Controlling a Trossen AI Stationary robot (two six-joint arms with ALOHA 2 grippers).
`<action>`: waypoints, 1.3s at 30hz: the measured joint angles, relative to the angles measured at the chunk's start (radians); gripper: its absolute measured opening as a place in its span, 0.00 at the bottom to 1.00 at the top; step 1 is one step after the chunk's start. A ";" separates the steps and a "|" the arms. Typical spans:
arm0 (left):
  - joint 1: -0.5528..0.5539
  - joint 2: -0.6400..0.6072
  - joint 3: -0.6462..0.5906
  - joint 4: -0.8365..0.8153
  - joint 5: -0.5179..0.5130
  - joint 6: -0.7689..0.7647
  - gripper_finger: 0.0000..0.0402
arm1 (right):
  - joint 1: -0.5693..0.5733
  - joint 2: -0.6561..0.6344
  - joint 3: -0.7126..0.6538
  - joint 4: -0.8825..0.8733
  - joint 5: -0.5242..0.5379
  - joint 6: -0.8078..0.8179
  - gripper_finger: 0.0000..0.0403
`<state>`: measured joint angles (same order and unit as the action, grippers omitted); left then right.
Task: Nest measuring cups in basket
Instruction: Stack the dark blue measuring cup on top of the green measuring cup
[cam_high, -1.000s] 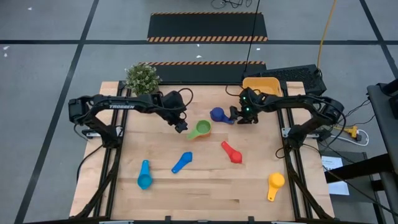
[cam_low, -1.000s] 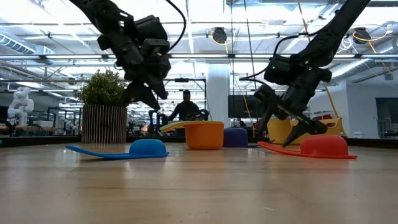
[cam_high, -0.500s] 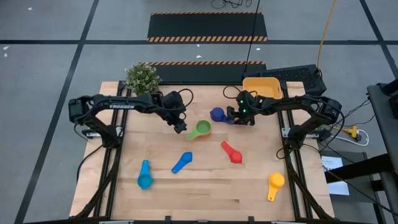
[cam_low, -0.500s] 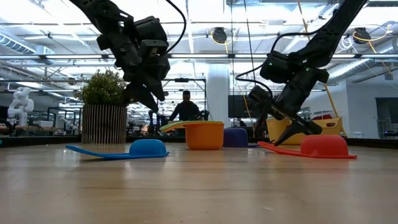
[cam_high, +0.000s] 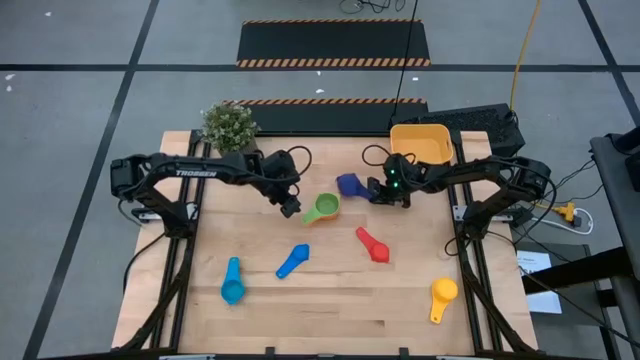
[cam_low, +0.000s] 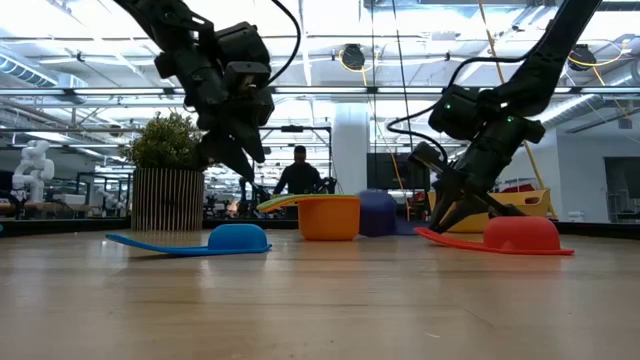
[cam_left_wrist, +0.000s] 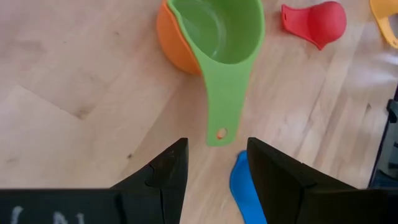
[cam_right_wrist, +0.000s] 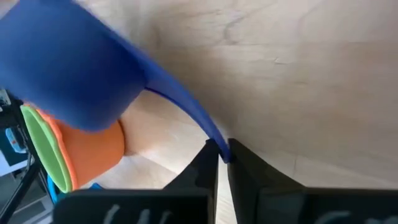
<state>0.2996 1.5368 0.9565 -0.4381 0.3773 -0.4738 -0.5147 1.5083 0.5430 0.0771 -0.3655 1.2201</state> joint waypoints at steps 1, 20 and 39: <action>-0.009 0.000 0.000 0.000 -0.009 -0.003 0.41 | -0.002 0.001 -0.001 0.007 -0.002 -0.001 0.03; -0.072 0.000 0.000 0.092 -0.064 -0.177 0.41 | -0.007 -0.233 -0.003 0.113 0.029 0.006 0.00; -0.086 -0.055 0.000 0.788 -0.299 -0.372 0.41 | -0.023 -0.517 -0.001 0.601 0.024 0.266 0.00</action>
<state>0.2138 1.4818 0.9565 0.3502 0.0784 -0.8457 -0.5381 0.9908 0.5423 0.6785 -0.3413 1.4864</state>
